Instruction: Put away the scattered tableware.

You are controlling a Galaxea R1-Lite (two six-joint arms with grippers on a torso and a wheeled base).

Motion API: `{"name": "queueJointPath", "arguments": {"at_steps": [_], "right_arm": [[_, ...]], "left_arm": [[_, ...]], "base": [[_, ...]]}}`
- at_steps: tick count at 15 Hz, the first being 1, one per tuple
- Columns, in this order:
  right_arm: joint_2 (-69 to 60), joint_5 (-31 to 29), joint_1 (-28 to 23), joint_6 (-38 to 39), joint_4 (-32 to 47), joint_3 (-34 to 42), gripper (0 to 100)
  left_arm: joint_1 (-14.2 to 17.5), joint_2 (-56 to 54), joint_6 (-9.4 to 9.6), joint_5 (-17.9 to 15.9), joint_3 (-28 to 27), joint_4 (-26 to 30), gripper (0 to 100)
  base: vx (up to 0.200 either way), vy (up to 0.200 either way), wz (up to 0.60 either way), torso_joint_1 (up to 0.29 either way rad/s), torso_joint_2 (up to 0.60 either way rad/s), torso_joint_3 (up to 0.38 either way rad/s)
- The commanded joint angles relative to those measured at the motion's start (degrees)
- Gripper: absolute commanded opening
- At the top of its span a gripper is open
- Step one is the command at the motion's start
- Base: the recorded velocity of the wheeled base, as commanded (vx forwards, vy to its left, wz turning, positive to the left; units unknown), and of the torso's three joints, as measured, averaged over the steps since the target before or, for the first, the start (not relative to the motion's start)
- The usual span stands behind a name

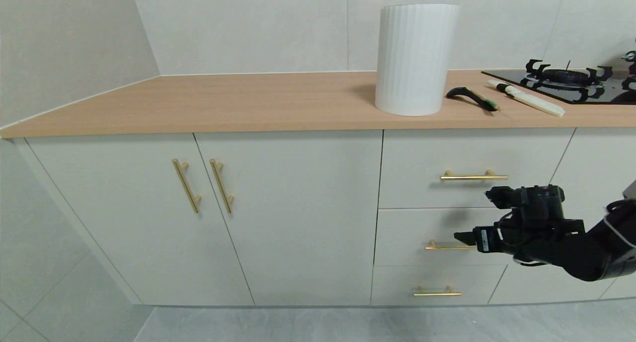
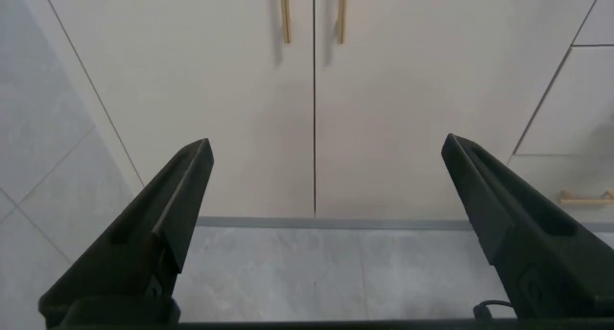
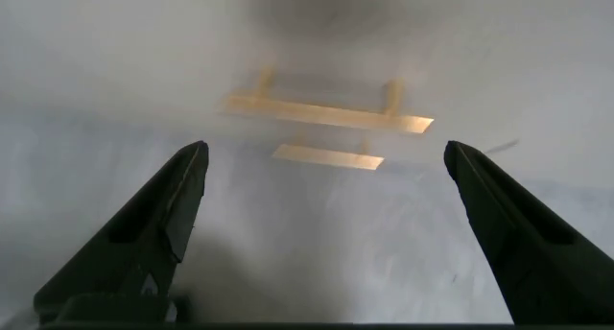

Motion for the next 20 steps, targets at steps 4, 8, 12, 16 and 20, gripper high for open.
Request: {"name": "queueJointPath", "arguments": {"at_steps": [4,8,12,16,20], "right_arm": [[14.05,-0.97,0.20,1.31,-13.68,-0.15,100],[19.85,-5.63,0.29,1.57,-18.07,-4.10,100],[22.92,-9.32,0.29,3.24,-18.07,-8.15,100],[23.89,-9.58,0.37,2.89,-17.46,-7.27,100],[24.07,-9.58,0.37,2.45,-17.46,-6.48,100]], "left_arm": [[0.02,0.04,-0.06,0.02,0.00,-0.01,100],[0.02,0.04,0.02,0.02,0.00,-0.01,100],[0.02,0.04,0.02,0.02,0.00,-0.01,100],[0.02,0.04,0.02,0.02,0.00,-0.01,100],[0.02,0.04,-0.06,0.02,0.00,-0.01,100]], "base": [[0.000,0.000,0.00,0.000,0.00,0.000],[0.000,0.000,0.00,0.000,0.00,0.000],[0.000,0.000,0.00,0.000,0.00,0.000],[0.000,0.000,0.00,0.000,0.00,0.000],[0.000,0.000,0.00,0.000,0.00,0.000]]}}
